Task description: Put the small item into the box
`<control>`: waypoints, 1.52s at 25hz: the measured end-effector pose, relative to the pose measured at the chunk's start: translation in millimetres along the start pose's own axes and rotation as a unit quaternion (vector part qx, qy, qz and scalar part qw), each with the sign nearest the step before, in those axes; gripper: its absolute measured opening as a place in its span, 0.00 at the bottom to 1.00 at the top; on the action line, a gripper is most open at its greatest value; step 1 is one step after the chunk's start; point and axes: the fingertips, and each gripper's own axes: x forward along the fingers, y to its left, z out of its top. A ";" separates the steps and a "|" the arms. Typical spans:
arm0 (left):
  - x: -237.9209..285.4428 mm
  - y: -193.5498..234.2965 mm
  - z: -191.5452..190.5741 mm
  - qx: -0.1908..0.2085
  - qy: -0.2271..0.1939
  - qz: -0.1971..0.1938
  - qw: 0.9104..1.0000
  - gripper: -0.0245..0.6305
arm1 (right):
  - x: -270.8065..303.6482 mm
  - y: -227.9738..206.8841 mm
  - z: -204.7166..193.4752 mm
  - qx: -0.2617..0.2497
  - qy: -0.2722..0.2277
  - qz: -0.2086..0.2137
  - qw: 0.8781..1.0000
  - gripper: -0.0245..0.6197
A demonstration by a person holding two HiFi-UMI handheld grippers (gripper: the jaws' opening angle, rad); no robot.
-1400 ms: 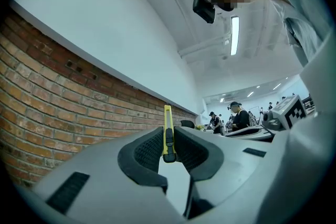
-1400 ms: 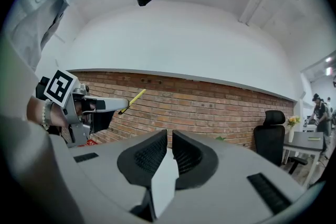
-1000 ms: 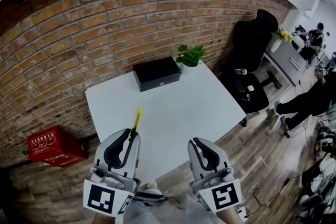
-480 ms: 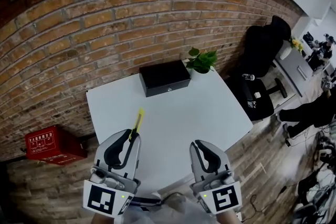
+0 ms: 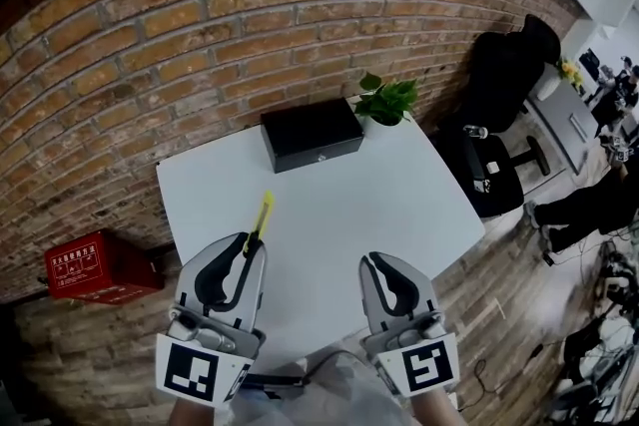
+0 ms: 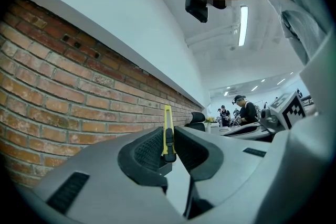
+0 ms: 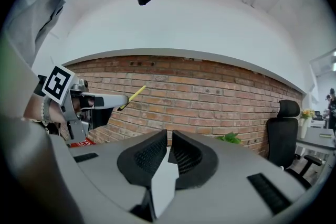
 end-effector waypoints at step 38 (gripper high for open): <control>140.0 69.5 -153.5 -0.002 0.119 0.088 0.989 0.15 | 234.9 -98.3 -167.2 -0.018 0.128 0.073 0.989 0.13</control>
